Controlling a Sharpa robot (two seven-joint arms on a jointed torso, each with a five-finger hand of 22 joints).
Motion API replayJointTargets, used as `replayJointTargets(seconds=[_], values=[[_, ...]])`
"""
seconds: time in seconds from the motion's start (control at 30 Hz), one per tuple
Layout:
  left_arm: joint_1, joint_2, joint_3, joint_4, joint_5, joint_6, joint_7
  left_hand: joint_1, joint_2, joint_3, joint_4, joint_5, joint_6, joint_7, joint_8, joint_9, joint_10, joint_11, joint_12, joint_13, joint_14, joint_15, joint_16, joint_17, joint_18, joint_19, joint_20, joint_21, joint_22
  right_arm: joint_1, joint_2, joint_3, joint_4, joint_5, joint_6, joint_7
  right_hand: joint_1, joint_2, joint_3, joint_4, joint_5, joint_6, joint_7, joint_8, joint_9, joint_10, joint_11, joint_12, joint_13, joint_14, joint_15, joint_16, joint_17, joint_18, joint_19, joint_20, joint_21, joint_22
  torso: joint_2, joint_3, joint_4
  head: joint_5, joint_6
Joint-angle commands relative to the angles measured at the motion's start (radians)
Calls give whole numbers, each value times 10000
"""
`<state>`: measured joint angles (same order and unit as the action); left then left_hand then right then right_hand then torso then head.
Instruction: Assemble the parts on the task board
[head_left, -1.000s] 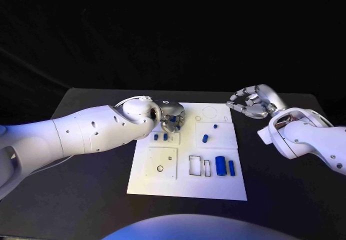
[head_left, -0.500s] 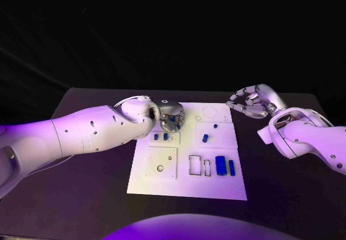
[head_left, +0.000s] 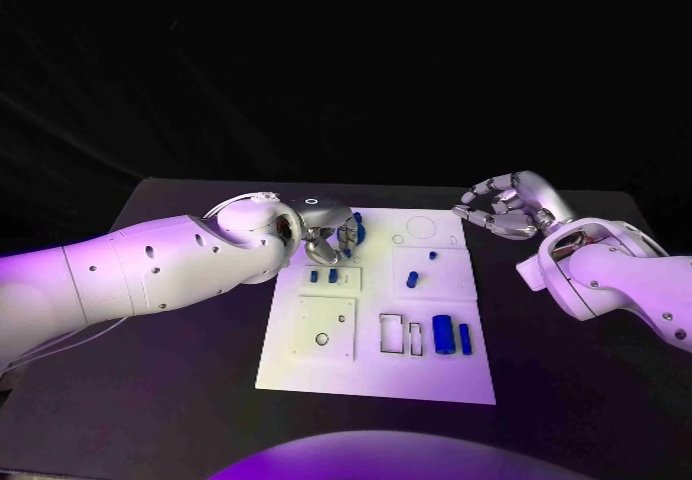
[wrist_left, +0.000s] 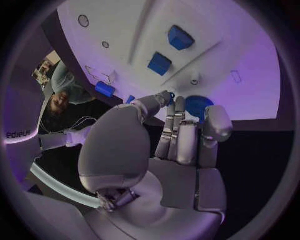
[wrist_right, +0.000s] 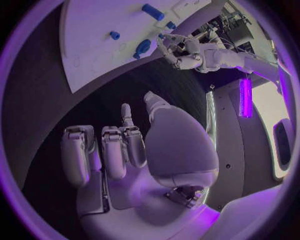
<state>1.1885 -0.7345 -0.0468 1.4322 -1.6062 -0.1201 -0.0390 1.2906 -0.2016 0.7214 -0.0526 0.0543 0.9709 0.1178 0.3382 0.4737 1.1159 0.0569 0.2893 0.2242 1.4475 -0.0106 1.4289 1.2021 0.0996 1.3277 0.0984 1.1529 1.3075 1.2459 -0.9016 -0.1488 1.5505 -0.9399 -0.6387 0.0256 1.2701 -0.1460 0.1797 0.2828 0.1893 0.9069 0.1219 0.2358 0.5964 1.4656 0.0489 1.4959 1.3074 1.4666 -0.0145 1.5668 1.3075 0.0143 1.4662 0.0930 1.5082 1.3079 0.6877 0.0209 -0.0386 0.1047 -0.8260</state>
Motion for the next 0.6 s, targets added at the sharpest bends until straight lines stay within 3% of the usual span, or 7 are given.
replayJointTargets(seconds=[0.03, 0.3, 0.6], values=[[2, -207, 34, 231, 227, -285, 81, -100, 4, -60, 7, -23, 74, -6, -70, 10, 106, -8, -81, -19, 58, -21, -25, -24, -133, 61, -22, 26, 1486, -6, 7, 4, -10, -75, 94, 58, -72, 11, 17, 10, 39, -60, 1, 38, 10, 456, -45, -46, 1977, 1042, -63, 40, 2633, 17, 691, -44, -31, 2417, -24, -6, 32, -7, 4], [-2, -616, 53, 263, 433, -7, 5, -125, -25, -67, 18, -30, 75, -4, -96, 10, 135, -4, -131, -29, 44, -18, -44, -70, -127, 41, -19, -5, 1476, -11, -6, 4, -26, -76, 101, 56, -72, 11, 17, 10, 39, -60, 1, 38, 10, 456, -45, -46, 1977, 1042, -63, 40, 2633, 17, 691, -44, -31, 2417, -27, -7, 33, -7, -9], [-5, -745, 54, 131, 506, 119, -67, -121, -35, -58, 14, -34, 72, -4, -121, 9, 161, -5, -171, -35, 28, -21, -60, -104, -123, 27, -19, -23, 1471, -18, -2, 4, -32, -76, 101, 56, -72, 11, 17, 10, 39, -60, 1, 38, 10, 456, -45, -46, 1977, 1042, -63, 40, 2633, 17, 691, -44, -31, 2417, -8, -6, 19, 30, -1]])
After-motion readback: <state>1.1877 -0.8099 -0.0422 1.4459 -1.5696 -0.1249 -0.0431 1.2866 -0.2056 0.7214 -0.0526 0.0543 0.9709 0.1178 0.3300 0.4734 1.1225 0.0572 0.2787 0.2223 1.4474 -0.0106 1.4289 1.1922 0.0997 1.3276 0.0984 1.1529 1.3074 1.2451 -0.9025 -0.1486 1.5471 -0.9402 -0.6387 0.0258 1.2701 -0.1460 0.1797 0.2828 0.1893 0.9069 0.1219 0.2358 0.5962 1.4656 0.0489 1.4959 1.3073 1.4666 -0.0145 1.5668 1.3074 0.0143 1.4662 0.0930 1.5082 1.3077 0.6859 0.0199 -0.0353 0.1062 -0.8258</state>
